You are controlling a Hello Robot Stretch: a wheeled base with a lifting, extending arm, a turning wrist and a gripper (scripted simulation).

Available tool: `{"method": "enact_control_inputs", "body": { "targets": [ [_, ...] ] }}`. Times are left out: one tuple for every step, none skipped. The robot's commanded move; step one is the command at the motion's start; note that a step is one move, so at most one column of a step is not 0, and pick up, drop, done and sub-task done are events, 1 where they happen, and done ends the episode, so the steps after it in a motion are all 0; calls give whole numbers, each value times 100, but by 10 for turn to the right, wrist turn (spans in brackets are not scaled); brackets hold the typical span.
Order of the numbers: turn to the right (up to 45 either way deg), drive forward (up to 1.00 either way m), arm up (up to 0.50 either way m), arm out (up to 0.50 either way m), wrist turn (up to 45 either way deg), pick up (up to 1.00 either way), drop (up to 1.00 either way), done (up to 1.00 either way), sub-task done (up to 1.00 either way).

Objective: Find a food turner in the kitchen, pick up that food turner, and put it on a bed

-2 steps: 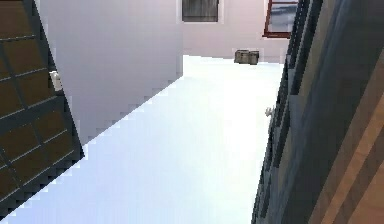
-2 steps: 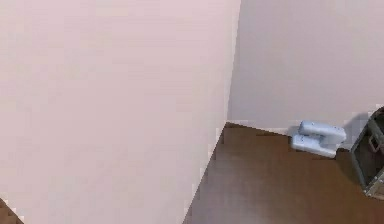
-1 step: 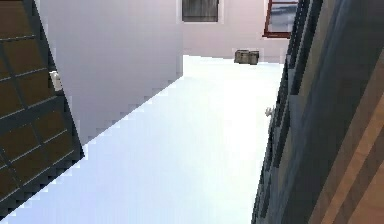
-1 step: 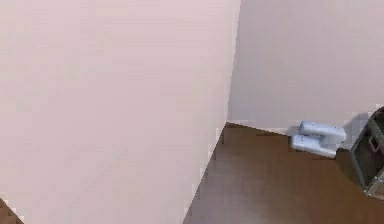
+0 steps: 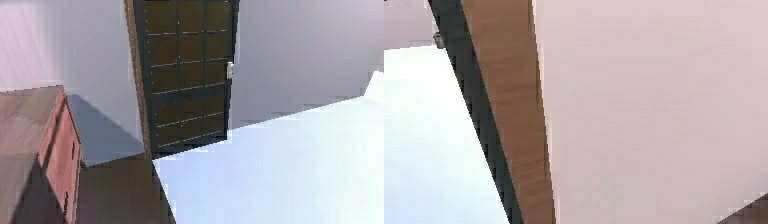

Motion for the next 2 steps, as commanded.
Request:
{"method": "enact_control_inputs", "body": {
  "targets": [
    [-240, 0, 0, 0, 0, 0, 0, 0, 0],
    [0, 20, 0, 0, 0, 0, 0, 0, 0]
  ]
}}
